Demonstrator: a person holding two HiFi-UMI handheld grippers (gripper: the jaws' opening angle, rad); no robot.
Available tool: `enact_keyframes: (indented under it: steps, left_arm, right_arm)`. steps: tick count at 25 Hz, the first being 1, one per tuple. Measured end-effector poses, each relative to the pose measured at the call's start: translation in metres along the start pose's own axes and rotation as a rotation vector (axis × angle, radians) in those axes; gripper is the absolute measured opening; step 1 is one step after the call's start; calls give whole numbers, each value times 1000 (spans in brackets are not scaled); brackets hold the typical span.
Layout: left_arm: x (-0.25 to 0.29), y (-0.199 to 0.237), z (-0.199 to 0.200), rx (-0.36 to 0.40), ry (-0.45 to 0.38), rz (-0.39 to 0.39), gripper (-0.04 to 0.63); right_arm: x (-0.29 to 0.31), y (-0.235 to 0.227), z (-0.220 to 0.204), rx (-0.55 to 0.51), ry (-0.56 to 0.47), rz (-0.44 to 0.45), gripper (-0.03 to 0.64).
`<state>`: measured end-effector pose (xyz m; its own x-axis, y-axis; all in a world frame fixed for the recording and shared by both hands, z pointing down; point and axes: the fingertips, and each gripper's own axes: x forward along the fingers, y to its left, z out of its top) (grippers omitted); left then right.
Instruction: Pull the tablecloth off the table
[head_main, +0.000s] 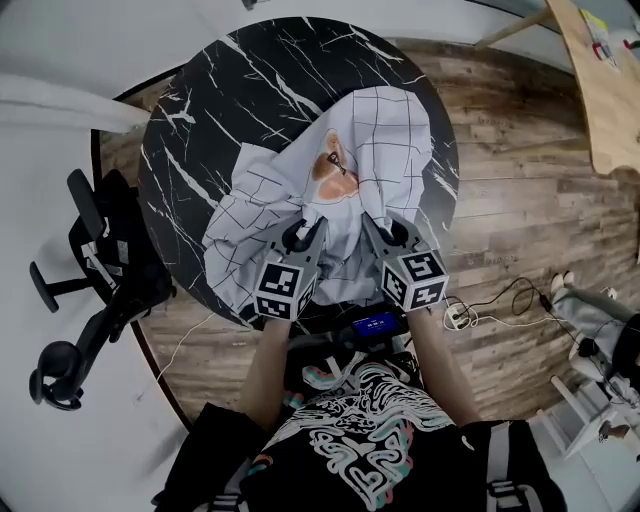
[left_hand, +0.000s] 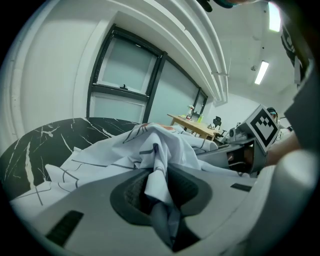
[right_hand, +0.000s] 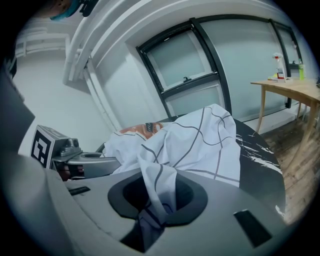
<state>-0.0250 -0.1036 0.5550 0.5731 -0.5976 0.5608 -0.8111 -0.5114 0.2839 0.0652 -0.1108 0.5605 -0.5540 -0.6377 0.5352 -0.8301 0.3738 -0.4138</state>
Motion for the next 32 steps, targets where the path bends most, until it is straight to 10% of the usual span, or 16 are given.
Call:
enact_keyframes:
  steps: [32]
  left_arm:
    - [-29, -32, 35, 99, -87, -24, 80]
  right_arm:
    - [-35, 33, 33, -74, -121, -5, 71]
